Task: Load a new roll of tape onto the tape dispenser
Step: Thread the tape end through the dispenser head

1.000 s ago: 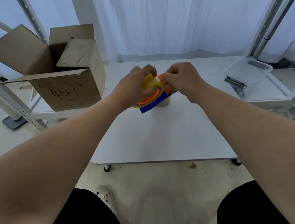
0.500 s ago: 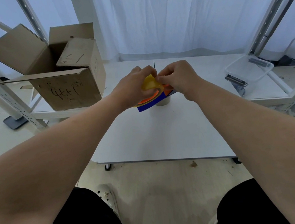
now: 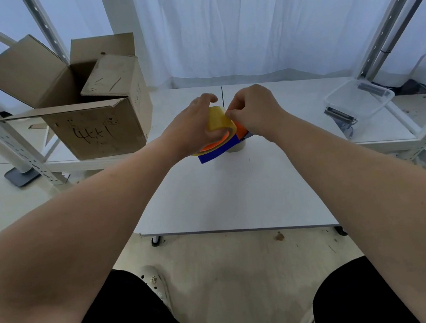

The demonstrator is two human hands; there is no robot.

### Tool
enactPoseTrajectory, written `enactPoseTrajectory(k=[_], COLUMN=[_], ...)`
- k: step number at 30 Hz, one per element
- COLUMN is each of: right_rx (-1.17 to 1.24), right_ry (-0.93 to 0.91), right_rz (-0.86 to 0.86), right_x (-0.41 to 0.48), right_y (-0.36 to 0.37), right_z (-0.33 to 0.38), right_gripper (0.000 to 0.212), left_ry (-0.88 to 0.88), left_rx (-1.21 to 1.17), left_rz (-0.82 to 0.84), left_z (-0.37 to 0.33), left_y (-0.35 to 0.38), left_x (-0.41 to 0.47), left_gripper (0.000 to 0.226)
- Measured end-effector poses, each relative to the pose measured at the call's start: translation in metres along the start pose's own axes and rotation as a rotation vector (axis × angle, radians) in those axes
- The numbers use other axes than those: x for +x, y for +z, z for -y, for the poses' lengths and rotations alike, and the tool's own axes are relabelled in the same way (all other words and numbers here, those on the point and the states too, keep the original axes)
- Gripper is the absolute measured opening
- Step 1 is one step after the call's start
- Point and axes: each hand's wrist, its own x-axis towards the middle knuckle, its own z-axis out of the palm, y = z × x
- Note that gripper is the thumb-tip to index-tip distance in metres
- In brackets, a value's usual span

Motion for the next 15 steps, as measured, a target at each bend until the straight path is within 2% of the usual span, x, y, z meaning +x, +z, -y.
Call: enactPoseTrajectory(k=[3, 9, 12, 15], right_rx=[0.005, 0.307, 0.229, 0.103], right_ry=[0.024, 0.190, 0.143, 0.184], right_rz=[-0.053, -0.095, -0.123, -0.169], right_x=[0.002, 0.005, 0.008, 0.008], right_y=[0.002, -0.008, -0.010, -0.011], right_z=[0.002, -0.005, -0.005, -0.010], right_gripper=[0.021, 0.014, 0.014, 0.019], left_ry=[0.016, -0.016, -0.016, -0.012], left_rx=[0.029, -0.065, -0.088, -0.090], left_rz=[-0.001, 0.016, 0.002, 0.010], left_z=[0.001, 0.002, 0.001, 0.002], left_y=[0.002, 0.001, -0.002, -0.004], left_x=[0.001, -0.002, -0.001, -0.001], left_gripper=[0.067, 0.066, 0.066, 0.066])
